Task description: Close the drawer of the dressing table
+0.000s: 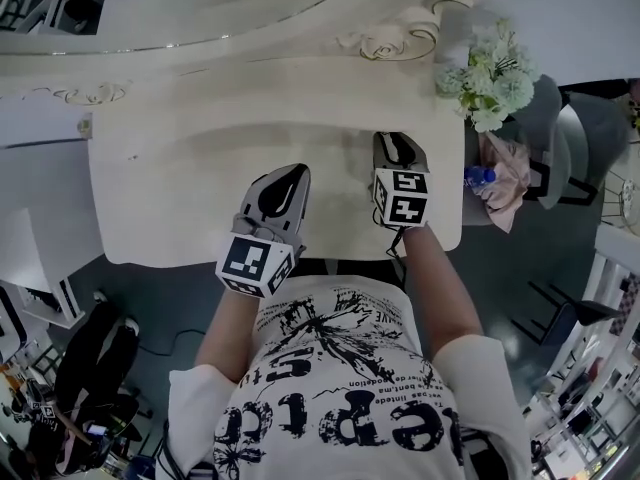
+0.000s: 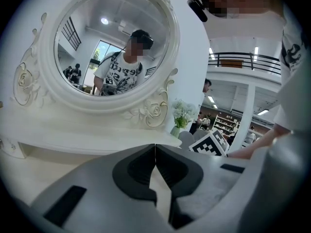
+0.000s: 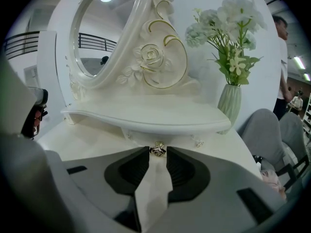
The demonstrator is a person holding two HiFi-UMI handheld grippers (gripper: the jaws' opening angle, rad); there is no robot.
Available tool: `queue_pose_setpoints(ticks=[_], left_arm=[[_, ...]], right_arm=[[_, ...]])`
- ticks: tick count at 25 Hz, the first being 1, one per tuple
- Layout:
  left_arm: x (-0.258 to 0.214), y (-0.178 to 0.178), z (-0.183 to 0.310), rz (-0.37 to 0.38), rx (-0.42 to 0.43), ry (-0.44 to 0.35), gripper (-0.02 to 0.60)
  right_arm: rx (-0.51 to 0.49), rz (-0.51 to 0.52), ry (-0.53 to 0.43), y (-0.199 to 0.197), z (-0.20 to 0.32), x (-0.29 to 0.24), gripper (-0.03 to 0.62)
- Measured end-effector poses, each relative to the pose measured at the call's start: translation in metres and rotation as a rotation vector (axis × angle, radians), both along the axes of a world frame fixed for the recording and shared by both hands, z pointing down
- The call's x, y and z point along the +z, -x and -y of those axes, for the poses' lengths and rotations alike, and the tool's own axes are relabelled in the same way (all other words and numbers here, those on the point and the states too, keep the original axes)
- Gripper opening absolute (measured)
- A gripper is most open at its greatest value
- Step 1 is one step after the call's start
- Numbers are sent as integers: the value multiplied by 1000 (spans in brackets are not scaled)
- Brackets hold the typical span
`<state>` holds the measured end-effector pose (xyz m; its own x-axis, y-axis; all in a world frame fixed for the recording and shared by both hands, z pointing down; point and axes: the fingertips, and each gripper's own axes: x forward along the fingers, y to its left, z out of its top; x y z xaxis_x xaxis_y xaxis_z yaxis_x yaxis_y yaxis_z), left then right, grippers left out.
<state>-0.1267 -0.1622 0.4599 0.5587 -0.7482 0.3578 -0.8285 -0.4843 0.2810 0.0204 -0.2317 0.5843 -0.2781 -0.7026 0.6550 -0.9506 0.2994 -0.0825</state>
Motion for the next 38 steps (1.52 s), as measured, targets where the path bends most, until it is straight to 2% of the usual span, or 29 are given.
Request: queue_pose_setpoints(ticks=[9,12,16,18,25,28,33,38], left_arm=[[-32,-2,4,13,-15,-54,20],[-51,-8,3,2,-25,-84,20],[-76,-17,2,4,-28,-139,20],[-88,-19,2,9,-35,-166,20],[-128,-32,-2,40,-37,-260,20],[-146,-34,-2,18,-37,-286,20],[-174,-42,-2,53,-28,-364,20],[-175,-45,-8,42,-54,-351,20]], right_arm=[[-40,34,-39,-5,-26,-41,108],[-95,78,-68,-1,-38,-69,62],[-219,87,-167,9,-42,-118,35],[-241,94,-234,9,-40,-146,30],[-187,169,-474,-14,-45,-236,17],[-191,169,-553,-20,-51,-262,17],[-192,208,-584,-30,-54,-283,17],[-199,213,-567,-36,-58,-280,17]])
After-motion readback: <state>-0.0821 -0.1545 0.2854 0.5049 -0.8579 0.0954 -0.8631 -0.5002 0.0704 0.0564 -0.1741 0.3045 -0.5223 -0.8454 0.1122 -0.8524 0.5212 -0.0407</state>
